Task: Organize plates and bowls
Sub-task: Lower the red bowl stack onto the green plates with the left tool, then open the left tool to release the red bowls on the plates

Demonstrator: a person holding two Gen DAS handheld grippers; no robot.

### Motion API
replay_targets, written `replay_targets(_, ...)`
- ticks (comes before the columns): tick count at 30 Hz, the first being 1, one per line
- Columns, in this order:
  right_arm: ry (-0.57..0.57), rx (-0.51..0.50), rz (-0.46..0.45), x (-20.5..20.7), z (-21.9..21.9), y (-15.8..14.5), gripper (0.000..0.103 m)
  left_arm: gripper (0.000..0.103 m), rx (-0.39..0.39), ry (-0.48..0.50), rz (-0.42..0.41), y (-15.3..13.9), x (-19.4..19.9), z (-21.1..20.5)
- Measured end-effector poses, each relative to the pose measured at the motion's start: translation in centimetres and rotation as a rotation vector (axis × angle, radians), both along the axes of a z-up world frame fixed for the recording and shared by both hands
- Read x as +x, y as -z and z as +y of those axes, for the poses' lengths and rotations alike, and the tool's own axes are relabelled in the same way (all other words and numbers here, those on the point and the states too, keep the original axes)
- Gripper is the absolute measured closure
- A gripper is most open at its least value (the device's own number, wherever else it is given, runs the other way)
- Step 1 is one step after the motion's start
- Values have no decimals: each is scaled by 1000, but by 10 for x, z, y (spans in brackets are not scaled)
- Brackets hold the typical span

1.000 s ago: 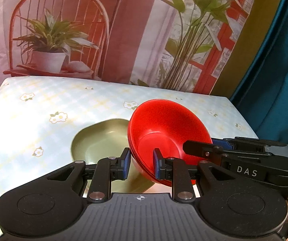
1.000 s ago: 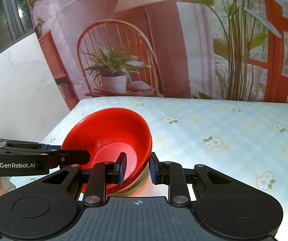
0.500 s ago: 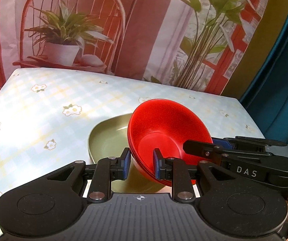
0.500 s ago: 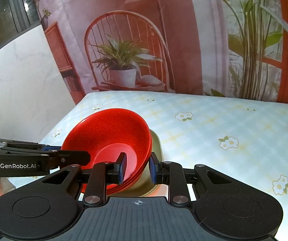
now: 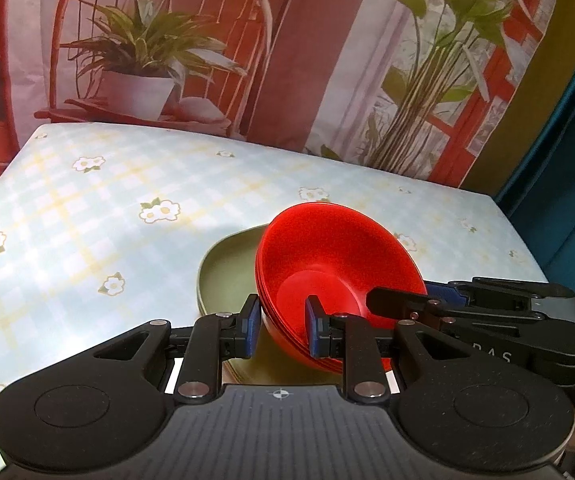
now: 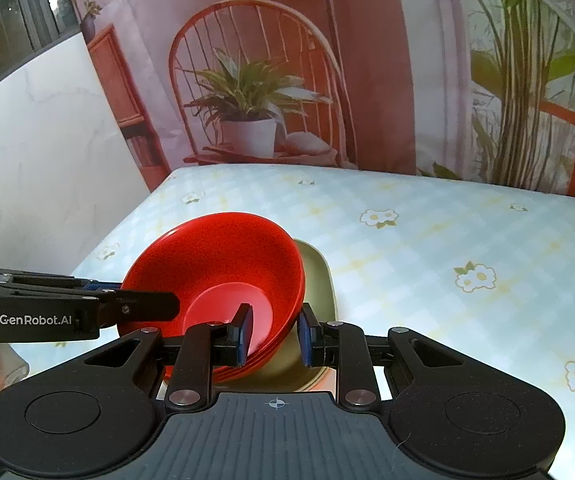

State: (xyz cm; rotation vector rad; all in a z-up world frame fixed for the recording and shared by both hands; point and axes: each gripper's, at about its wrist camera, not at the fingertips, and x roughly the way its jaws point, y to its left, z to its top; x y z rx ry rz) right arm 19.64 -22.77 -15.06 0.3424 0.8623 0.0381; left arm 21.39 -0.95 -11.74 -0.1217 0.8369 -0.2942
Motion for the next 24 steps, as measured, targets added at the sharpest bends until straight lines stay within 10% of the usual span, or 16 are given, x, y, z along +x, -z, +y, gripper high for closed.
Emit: replay_targets(24, -25, -59, 41, 16, 6, 21, 78, 78, 61, -6, 32, 22, 15, -5)
